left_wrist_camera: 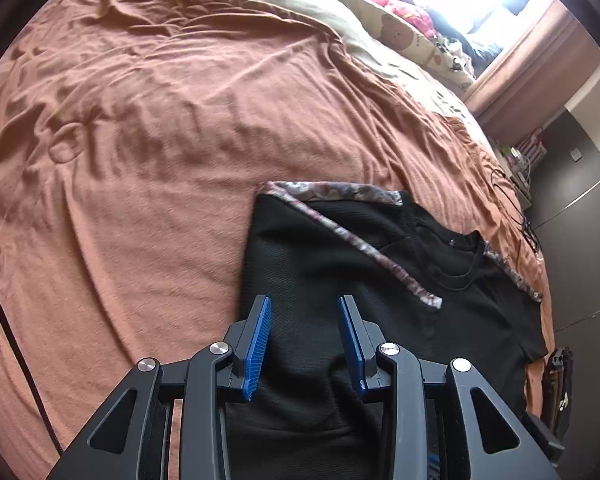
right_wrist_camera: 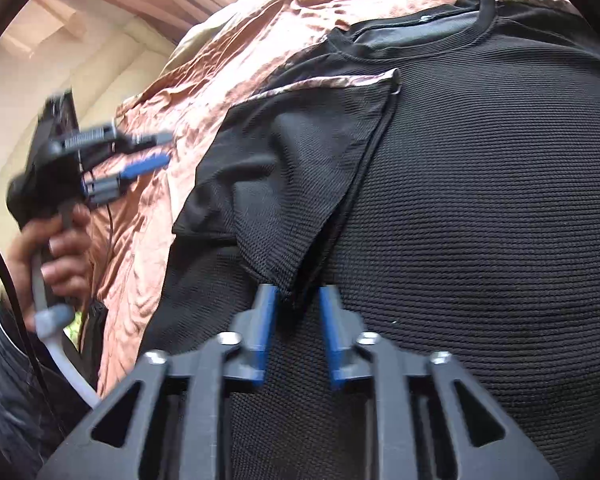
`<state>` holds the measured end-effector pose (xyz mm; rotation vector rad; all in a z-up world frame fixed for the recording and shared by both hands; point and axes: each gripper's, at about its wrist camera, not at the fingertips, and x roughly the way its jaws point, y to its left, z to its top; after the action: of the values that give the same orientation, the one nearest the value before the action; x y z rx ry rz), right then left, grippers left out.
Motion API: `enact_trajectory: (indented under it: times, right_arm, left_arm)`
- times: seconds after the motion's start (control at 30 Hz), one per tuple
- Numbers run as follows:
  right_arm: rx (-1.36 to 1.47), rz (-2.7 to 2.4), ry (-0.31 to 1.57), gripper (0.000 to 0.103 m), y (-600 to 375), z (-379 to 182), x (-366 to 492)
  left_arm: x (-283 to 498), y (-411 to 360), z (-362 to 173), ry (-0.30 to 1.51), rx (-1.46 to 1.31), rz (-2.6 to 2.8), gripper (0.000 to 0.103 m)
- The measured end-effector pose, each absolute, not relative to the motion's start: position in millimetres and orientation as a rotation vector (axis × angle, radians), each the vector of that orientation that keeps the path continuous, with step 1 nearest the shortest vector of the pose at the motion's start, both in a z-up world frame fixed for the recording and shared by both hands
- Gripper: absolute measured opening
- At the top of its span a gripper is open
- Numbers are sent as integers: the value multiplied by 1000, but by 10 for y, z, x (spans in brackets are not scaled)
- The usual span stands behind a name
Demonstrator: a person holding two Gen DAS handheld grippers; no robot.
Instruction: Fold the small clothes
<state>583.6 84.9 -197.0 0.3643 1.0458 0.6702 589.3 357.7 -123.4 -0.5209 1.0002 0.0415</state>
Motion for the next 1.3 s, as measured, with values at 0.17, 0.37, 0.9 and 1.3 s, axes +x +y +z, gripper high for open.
enact_trajectory:
  times: [0.17,0.37,0.9,1.3]
  right_arm:
    - [382,629,1030,46,762,-1869,6005]
    - [405,585,1034,46,761,-1934,6311]
    - [411,561,1017,44,996,-2089,7053]
    - [361,501,978,2,907,-2066,7119]
  left_arm:
    - [5686,3722,-1428,1031,-542,64,37]
    - [5551,3717,-1647,1071,-553,39,37]
    - [5394,3736,-1917,1095,-586,4,37]
    - [5397,3631,-1894,1087,-528,-4,13]
